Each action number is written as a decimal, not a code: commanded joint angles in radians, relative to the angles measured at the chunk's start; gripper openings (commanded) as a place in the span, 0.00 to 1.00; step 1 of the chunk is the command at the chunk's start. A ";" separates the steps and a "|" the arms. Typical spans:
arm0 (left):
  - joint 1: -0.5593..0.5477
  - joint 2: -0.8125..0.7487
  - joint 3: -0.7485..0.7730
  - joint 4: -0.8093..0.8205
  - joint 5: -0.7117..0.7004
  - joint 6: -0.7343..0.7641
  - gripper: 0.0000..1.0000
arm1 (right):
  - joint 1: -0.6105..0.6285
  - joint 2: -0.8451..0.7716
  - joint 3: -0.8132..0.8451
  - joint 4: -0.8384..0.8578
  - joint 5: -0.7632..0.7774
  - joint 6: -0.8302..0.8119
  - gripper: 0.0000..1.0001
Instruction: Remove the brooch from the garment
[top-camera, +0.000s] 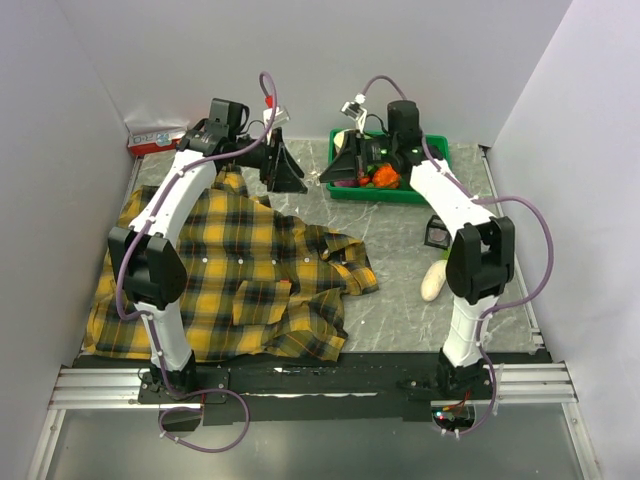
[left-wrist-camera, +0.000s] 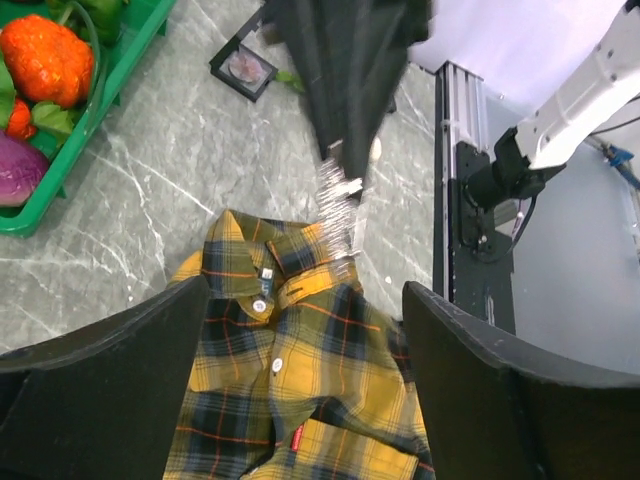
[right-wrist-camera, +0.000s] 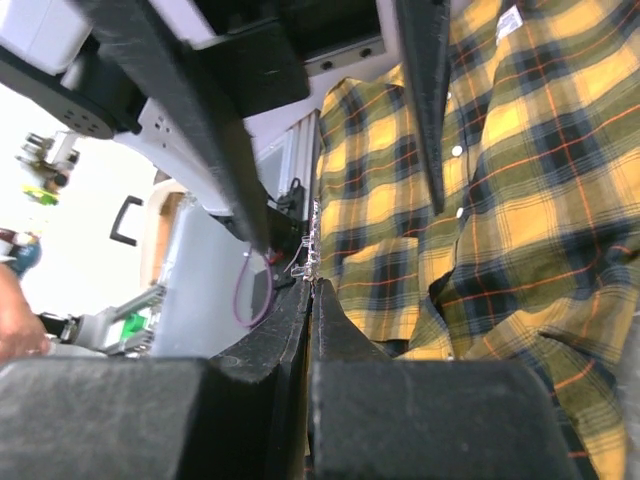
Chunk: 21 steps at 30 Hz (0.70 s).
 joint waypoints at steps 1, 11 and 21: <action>-0.004 -0.065 -0.003 -0.012 0.031 0.080 0.83 | 0.011 -0.120 0.055 -0.191 -0.016 -0.244 0.02; -0.024 -0.033 0.021 0.059 0.089 -0.022 0.82 | 0.032 -0.156 0.060 -0.331 0.029 -0.406 0.02; -0.063 0.001 0.112 -0.191 -0.024 0.211 0.82 | 0.023 -0.174 0.037 -0.251 0.027 -0.326 0.02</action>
